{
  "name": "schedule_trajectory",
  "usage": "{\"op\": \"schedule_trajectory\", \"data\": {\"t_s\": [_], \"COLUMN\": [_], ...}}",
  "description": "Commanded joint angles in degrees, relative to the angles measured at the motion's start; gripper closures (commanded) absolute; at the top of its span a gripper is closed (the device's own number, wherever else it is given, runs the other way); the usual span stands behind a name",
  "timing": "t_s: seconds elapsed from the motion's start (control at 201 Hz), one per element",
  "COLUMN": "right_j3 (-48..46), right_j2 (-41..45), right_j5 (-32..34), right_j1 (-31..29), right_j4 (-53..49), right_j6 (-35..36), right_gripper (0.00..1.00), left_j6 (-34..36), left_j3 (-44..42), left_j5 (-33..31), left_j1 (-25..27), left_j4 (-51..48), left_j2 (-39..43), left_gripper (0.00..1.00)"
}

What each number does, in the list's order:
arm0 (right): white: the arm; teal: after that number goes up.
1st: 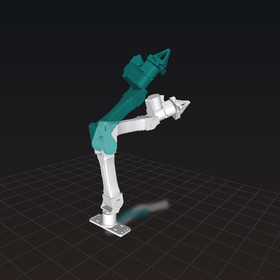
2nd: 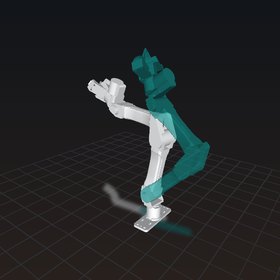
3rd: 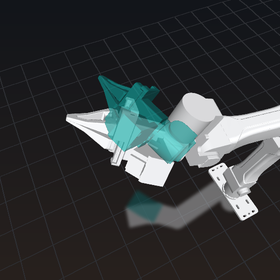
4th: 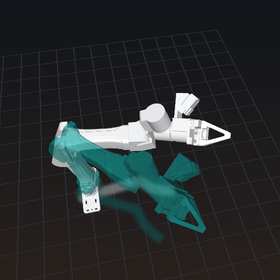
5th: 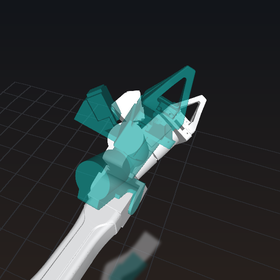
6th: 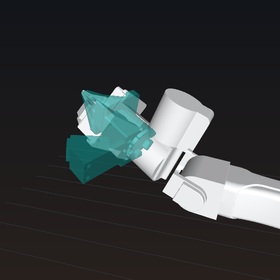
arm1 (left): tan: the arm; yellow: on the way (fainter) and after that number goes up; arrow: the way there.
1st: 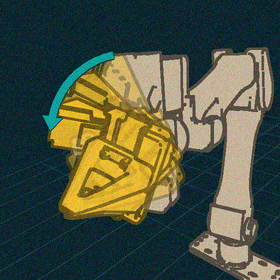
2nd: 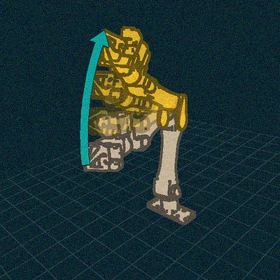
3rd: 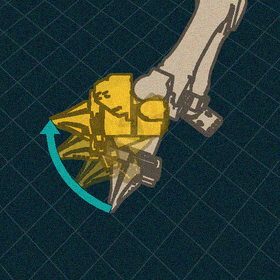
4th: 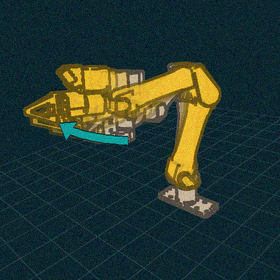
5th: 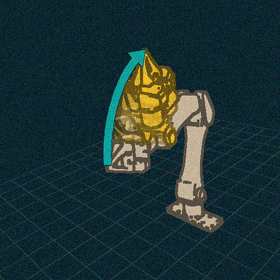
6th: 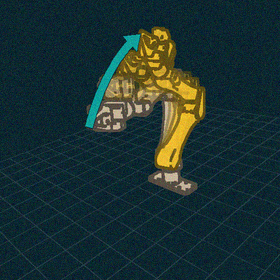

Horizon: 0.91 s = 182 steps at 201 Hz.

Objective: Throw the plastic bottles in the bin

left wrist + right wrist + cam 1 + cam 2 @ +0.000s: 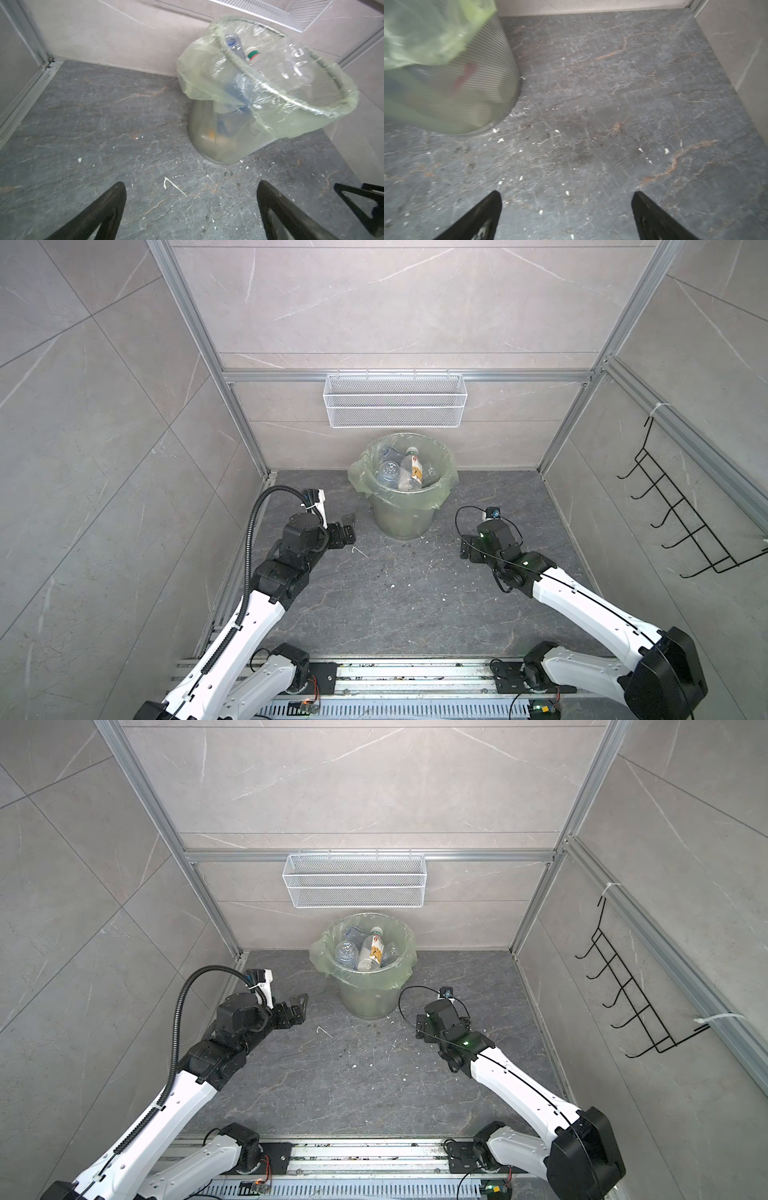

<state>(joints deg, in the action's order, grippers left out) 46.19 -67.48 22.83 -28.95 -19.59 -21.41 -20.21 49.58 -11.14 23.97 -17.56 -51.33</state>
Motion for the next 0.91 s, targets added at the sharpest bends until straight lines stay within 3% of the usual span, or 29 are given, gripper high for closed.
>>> {"op": "schedule_trajectory", "data": {"t_s": [0.0,0.244,0.329,0.567,0.901], "right_j3": [-0.1,-3.8,-5.7,-7.4,-12.5], "right_j2": [0.1,2.0,2.1,1.7,3.3], "right_j5": [-0.3,-3.5,-4.3,-6.2,-6.6], "right_j1": [1.4,4.1,4.4,5.7,6.3], "right_j4": [4.4,14.3,18.9,23.6,28.5], "right_j6": [5.1,9.4,11.8,13.6,16.4], "right_gripper": [0.0,0.0,0.0,0.0,0.0], "left_j6": [1.0,6.6,10.3,20.3,23.9], "left_j3": [-4.0,-16.1,-20.1,-27.1,-32.2], "left_j5": [-6.3,-14.6,-14.8,-11.5,-3.5], "left_j1": [-0.4,-1.0,-1.5,-7.2,-17.7], "left_j4": [1.3,13.1,20.2,37.2,53.5], "left_j2": [2.3,4.0,3.8,-1.3,-17.1], "left_gripper": [0.01,0.01,0.01,0.0,0.0]}}
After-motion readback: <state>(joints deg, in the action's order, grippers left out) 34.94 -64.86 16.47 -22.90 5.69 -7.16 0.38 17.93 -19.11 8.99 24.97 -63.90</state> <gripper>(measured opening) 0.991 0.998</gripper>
